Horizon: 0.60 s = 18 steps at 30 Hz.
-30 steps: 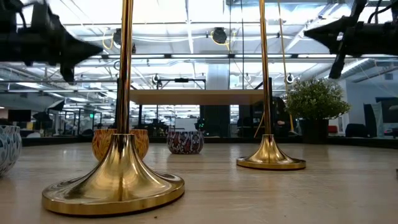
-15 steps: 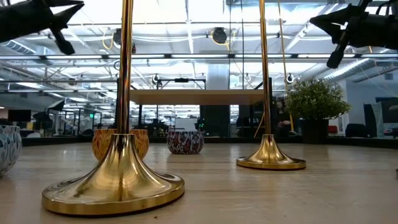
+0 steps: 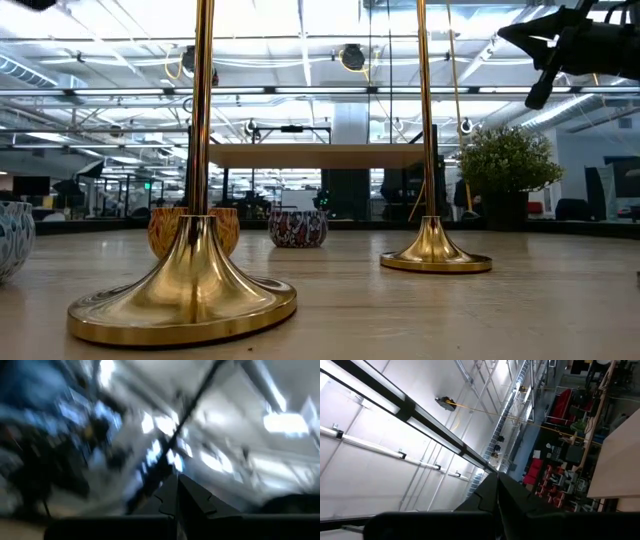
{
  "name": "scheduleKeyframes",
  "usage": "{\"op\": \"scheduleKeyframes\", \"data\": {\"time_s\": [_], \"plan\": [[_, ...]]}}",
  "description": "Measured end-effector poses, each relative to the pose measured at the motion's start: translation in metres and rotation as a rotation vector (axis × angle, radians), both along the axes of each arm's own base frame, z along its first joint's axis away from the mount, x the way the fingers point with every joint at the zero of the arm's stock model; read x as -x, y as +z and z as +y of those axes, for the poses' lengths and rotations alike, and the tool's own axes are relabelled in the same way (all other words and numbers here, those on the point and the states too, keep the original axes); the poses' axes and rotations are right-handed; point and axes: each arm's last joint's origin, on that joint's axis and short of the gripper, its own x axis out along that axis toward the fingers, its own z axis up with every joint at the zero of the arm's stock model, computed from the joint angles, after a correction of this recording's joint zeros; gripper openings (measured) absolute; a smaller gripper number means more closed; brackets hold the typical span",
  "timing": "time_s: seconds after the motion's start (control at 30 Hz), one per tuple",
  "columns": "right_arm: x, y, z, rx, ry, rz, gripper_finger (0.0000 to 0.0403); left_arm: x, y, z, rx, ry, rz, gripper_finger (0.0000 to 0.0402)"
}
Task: Pick & Place candle stick holders
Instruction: Put the top gold candle holder on the shelf
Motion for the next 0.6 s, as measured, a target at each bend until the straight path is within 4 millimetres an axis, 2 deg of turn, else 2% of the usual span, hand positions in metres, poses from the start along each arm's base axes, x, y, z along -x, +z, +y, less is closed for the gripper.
{"op": "scheduleKeyframes", "data": {"time_s": [0.13, 0.3, 0.43, 0.5, 0.6], "plan": [[0.000, 0.000, 0.000, 0.002, 0.001, 0.001, 0.0009, -0.033, -0.022, -0.016, -0.094, -0.225, 0.304, 0.0017], [0.000, 0.000, 0.000, 0.003, 0.002, 0.002, 0.0009, -0.047, -0.078, -0.031, -0.127, -0.382, 0.745, 0.0017], [0.000, 0.000, 0.001, 0.015, 0.022, 0.005, 0.0009, -0.050, -0.111, -0.038, -0.266, -0.326, 0.933, 0.0017], [-0.001, 0.000, 0.001, 0.016, 0.024, 0.009, 0.0009, -0.053, -0.120, -0.042, -0.329, -0.290, 0.957, 0.0017], [-0.001, 0.000, 0.001, 0.018, 0.027, 0.008, 0.0009, -0.058, -0.132, -0.044, -0.374, -0.142, 1.009, 0.0017]]}}
